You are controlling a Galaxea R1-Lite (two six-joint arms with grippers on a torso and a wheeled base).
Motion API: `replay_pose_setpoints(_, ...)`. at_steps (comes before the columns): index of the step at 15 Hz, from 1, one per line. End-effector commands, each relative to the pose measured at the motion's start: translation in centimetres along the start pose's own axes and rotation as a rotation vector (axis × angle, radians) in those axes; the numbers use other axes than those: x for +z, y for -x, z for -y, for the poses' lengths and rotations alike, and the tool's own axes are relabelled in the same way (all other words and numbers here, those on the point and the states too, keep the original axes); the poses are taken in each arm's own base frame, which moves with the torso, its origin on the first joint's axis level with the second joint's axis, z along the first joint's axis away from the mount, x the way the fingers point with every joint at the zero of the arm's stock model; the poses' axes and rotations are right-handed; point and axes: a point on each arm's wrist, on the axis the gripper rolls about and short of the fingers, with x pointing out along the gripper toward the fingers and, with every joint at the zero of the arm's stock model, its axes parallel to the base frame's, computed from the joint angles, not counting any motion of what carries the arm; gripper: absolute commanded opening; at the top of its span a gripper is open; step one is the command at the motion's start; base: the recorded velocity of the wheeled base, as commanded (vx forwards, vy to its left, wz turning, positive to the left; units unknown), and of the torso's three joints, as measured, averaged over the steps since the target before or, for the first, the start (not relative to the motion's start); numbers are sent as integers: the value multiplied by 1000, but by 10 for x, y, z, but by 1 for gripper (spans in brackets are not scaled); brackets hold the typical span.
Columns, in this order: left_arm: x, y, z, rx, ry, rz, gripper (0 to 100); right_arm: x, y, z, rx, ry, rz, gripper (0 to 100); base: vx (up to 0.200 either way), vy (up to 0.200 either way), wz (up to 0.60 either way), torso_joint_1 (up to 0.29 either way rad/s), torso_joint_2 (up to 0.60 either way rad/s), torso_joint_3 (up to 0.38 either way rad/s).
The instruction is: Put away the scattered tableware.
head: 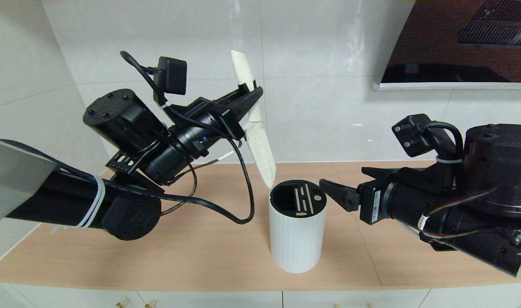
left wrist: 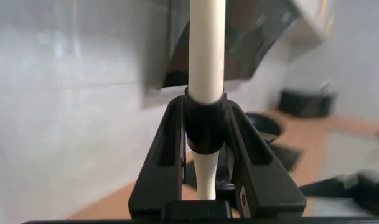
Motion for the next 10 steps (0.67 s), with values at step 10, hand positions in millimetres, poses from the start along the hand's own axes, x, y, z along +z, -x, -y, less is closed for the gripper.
replay_pose_setpoints(10,-54,-16,23,-82,-58,-9,0,-5,-3,0,-5,6,-18,100,0,0,0,0,0,0)
